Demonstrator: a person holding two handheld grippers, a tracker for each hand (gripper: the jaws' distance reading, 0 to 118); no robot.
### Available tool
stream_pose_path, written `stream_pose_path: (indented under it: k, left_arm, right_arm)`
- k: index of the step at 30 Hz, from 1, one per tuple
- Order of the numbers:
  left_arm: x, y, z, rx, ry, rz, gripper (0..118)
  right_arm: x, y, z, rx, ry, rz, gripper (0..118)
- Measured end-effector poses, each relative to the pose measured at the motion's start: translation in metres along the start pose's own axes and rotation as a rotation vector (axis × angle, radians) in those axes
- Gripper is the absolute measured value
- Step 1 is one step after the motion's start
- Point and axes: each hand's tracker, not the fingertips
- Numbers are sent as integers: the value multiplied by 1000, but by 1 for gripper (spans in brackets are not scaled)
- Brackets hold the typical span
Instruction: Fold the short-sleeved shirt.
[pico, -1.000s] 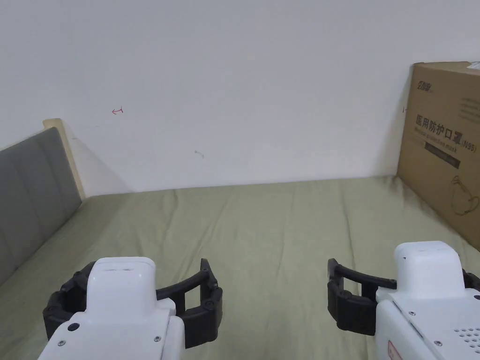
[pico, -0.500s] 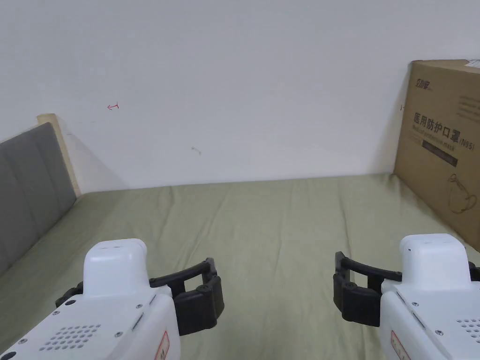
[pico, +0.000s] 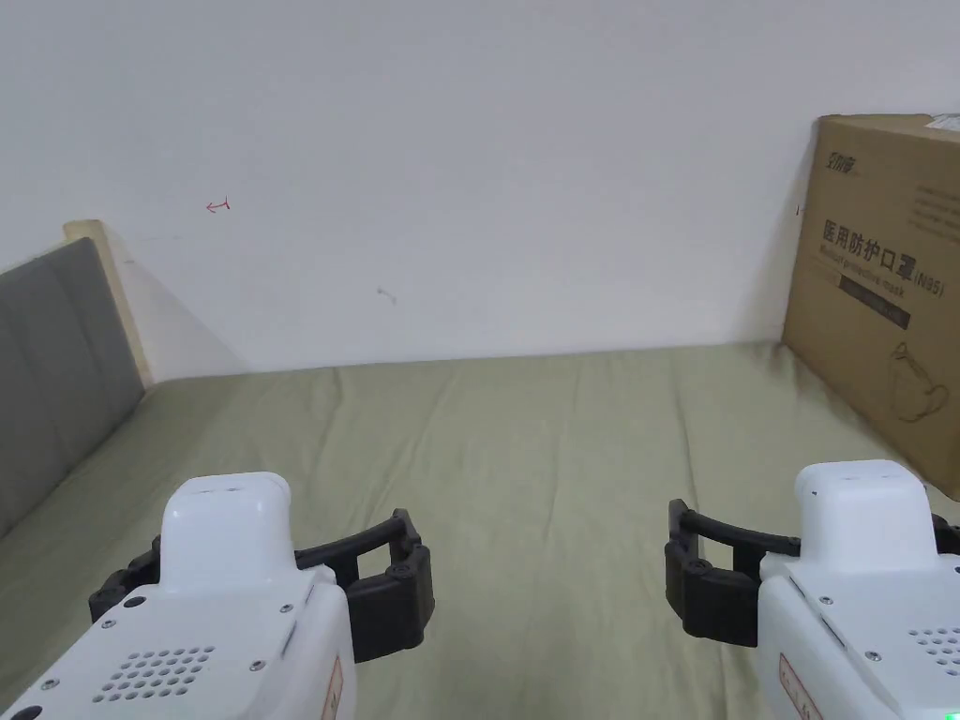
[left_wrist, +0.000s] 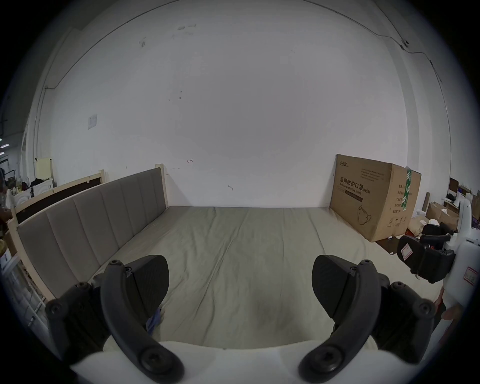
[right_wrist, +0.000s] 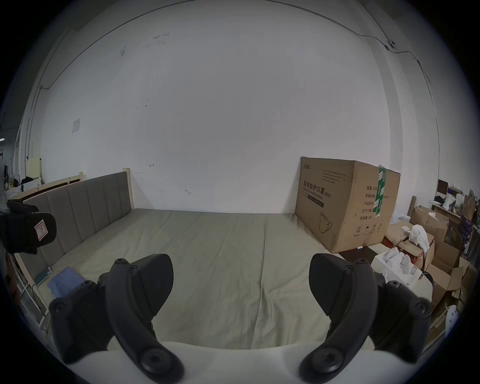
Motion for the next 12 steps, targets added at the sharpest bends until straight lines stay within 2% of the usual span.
stream_pose_path:
  k: [12]
  left_arm:
    - [2,-9,1,-17,7,-26,113]
  right_arm:
    - [-3,-2,1,-13,14,0,108]
